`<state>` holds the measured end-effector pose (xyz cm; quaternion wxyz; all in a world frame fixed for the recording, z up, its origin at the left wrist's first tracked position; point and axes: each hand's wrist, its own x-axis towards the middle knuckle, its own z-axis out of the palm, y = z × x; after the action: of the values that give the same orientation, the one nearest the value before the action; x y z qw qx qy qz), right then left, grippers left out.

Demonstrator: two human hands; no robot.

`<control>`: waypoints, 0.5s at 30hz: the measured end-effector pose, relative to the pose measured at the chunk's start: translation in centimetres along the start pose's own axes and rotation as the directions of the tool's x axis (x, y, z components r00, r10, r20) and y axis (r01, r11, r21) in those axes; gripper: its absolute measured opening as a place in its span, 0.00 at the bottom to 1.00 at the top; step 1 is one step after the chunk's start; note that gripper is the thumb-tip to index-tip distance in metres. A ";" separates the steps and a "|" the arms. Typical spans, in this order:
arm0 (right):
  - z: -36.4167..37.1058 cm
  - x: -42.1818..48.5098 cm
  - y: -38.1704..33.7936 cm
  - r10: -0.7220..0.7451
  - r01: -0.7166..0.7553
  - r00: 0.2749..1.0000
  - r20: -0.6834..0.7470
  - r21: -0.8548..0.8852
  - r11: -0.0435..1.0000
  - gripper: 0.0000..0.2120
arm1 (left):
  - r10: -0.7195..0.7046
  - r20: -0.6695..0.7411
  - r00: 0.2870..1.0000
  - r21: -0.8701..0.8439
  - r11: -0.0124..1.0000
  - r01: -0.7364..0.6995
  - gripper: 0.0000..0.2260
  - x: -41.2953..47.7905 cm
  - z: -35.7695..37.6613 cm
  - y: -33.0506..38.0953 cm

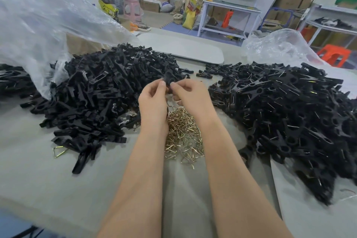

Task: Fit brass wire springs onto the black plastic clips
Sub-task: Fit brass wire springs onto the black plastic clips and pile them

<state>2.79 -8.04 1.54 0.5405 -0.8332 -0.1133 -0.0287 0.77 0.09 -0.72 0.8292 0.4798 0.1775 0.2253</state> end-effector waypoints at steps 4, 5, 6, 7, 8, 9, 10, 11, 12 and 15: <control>1.1 0.2 0.8 0.113 -0.073 0.992 0.050 -0.504 0.861 0.17 | 0.042 -0.203 0.978 -0.136 0.988 -0.071 0.07 0.2 -0.3 0.4; 1.5 0.0 0.9 0.162 -0.078 0.983 0.087 -0.599 0.797 0.23 | 0.040 -0.239 0.970 -0.186 0.979 -0.087 0.06 0.2 -0.5 0.6; 2.1 -0.1 1.0 0.193 -0.069 0.975 0.114 -0.668 0.741 0.25 | 0.042 -0.263 0.964 -0.222 0.970 -0.102 0.05 0.3 -0.6 0.6; 2.7 -0.3 1.1 0.198 -0.050 0.972 0.128 -0.711 0.702 0.24 | 0.045 -0.275 0.960 -0.246 0.962 -0.116 0.04 0.2 -0.6 0.7; 3.4 -0.4 1.0 0.180 -0.027 0.975 0.131 -0.732 0.681 0.20 | 0.054 -0.282 0.958 -0.261 0.956 -0.131 0.03 0.1 -0.6 0.7; 4.0 -0.4 0.9 0.149 -0.005 0.980 0.130 -0.737 0.676 0.15 | 0.065 -0.289 0.955 -0.270 0.952 -0.147 0.03 0.0 -0.6 0.8; 4.4 -0.3 0.8 0.116 0.013 0.985 0.125 -0.732 0.681 0.10 | 0.078 -0.297 0.952 -0.273 0.948 -0.163 0.03 0.0 -0.6 0.8; 4.8 -0.2 0.7 0.085 0.029 0.989 0.122 -0.719 0.694 0.07 | 0.088 -0.309 0.947 -0.275 0.945 -0.178 0.03 0.0 -0.7 0.9; 5.0 -0.2 0.7 0.058 0.048 0.990 0.128 -0.697 0.715 0.08 | 0.092 -0.324 0.942 -0.277 0.943 -0.187 0.03 0.0 -0.7 0.9; 5.0 -0.3 0.8 0.006 0.072 0.992 0.126 -0.604 0.794 0.16 | 0.085 -0.356 0.931 -0.237 0.955 -0.178 0.02 0.4 -0.8 0.8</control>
<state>2.36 -3.89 -1.32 0.2361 -0.9605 -0.1453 -0.0222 0.49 1.23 -0.44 0.8252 0.3289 0.2542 0.3824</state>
